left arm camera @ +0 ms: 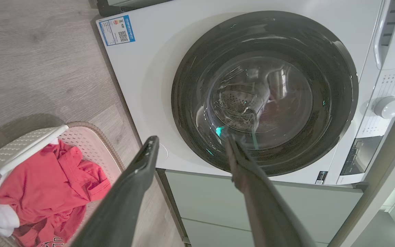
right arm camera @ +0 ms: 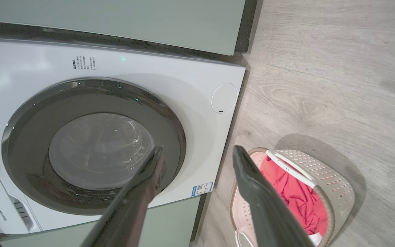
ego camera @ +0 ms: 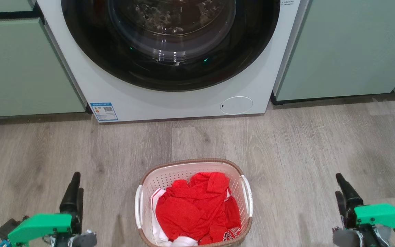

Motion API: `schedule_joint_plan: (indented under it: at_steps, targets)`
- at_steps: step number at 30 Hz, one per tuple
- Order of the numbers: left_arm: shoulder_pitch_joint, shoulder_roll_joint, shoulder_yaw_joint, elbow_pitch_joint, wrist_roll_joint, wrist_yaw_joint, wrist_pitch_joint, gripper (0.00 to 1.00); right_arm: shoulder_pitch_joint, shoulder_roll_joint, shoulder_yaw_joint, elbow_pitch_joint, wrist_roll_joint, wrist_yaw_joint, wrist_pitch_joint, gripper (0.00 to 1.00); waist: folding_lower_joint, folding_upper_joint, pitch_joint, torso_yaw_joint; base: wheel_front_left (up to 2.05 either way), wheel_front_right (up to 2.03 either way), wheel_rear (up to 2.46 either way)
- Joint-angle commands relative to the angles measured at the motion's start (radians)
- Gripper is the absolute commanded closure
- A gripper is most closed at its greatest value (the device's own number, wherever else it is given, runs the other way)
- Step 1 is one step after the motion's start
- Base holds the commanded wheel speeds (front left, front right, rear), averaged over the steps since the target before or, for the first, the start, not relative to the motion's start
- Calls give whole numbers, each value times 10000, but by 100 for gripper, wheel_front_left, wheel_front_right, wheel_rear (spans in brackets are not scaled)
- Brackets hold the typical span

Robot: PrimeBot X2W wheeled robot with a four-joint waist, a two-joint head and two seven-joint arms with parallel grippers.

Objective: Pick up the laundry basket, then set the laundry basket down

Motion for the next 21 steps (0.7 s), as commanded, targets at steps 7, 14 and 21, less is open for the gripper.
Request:
schedule_joint_plan:
  at_steps: [7,14,21]
  targets:
    - [-612,101,117,-949,1276,178,-279,0,-663,-124,-125,-799,-1405,19,-344,0,0,0,25,1,0,0,0]
    - [-705,114,-178,-1538,2612,471,-483,0,-823,-137,29,-1241,-2877,23,-548,0,0,0,56,42,0,0,0]
    - [-795,127,-560,-2065,4031,801,-687,0,-963,-149,233,-1700,-4215,27,-752,0,0,0,73,89,0,0,0]
